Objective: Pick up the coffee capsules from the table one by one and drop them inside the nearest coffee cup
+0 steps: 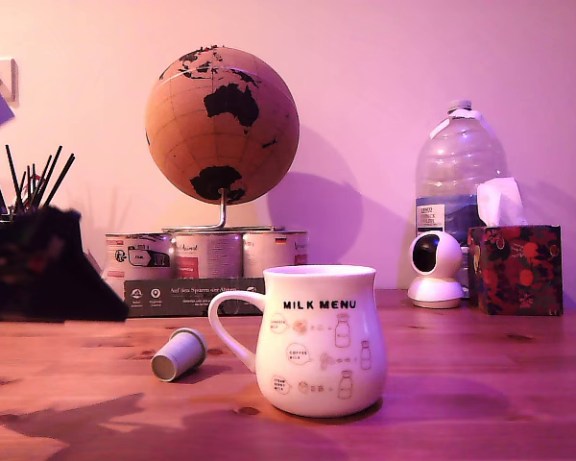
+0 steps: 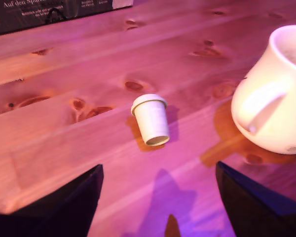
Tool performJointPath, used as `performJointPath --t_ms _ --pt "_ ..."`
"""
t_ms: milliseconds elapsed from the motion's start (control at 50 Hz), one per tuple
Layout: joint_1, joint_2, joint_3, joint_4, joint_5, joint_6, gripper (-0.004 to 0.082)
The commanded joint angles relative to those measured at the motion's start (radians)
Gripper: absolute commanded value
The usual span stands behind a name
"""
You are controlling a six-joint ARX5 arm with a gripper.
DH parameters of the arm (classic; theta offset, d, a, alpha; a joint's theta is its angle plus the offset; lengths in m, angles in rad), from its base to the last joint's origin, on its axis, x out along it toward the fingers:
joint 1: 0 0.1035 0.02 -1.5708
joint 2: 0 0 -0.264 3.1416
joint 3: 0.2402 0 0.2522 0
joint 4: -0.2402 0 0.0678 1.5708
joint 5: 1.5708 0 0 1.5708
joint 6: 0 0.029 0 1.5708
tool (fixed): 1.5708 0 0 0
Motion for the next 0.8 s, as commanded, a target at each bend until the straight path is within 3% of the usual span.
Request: performJointPath --t_ms 0,780 --pt "-0.003 0.025 0.002 0.019 0.004 0.008 0.0661" --pt "-0.003 0.316 0.159 0.115 0.019 0.023 0.0661"
